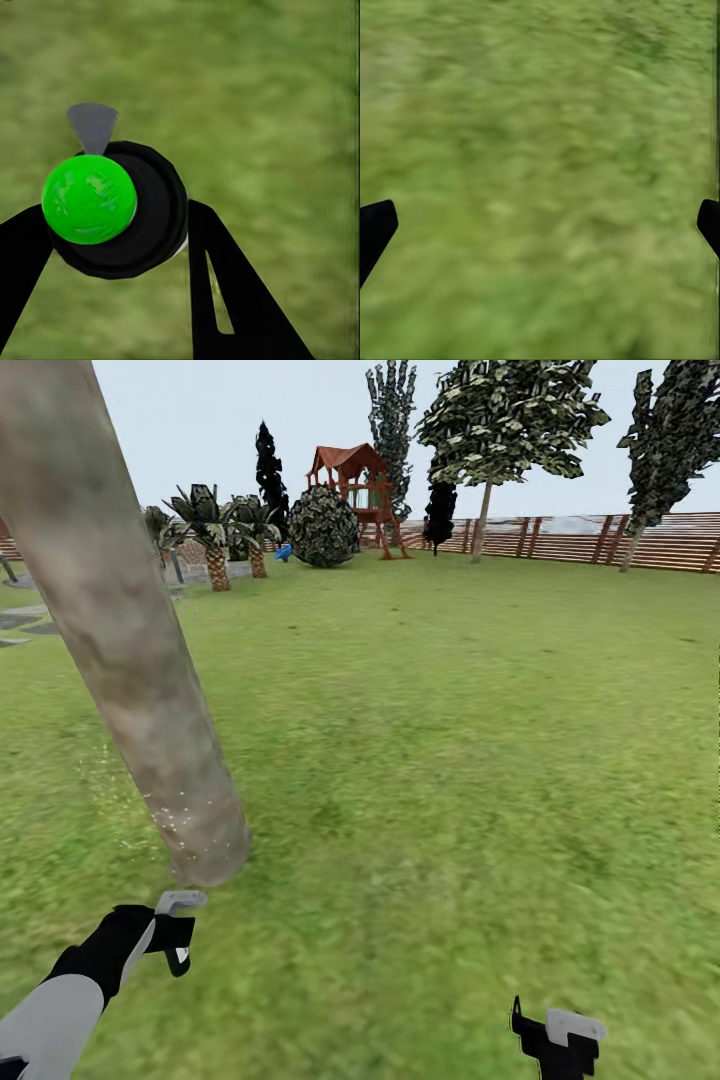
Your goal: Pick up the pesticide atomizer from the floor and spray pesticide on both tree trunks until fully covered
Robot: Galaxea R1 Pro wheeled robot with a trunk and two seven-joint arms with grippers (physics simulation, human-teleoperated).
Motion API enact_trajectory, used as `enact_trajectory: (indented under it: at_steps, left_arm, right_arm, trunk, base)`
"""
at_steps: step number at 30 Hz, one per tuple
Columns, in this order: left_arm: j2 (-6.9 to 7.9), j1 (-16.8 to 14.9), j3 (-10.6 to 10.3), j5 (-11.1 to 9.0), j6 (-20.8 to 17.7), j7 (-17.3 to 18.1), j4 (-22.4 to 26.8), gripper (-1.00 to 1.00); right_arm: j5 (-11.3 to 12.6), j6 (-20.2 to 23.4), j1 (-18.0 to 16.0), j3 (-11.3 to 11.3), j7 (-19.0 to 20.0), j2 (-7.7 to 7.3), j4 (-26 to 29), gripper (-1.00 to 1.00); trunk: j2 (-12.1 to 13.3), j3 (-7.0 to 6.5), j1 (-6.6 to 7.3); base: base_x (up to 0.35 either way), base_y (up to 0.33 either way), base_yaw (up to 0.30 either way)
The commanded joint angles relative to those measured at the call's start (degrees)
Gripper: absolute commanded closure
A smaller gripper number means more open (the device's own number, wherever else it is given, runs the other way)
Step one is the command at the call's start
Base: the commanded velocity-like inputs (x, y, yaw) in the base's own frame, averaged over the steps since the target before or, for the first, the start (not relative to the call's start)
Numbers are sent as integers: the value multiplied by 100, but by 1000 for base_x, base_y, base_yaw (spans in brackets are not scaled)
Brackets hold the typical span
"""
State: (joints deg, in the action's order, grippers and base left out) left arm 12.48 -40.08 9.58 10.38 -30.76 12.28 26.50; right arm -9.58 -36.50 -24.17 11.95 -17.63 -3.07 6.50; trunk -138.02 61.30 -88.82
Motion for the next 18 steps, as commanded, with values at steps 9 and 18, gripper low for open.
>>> enact_trajectory:
  at_steps: [9, 18]
  left_arm:
    - [0, 0, 2, 7, 0, -6, 4, 100]
    - [-7, 0, 1, 0, 0, -6, 1, 100]
  right_arm:
    - [0, -2, 0, 0, -3, 8, 0, -100]
    - [0, 2, 0, 0, -1, 9, 0, -100]
  trunk:
    - [0, 0, 0]
    - [0, 0, 0]
  base:
    - [24, -270, 73]
    - [229, -195, 129]
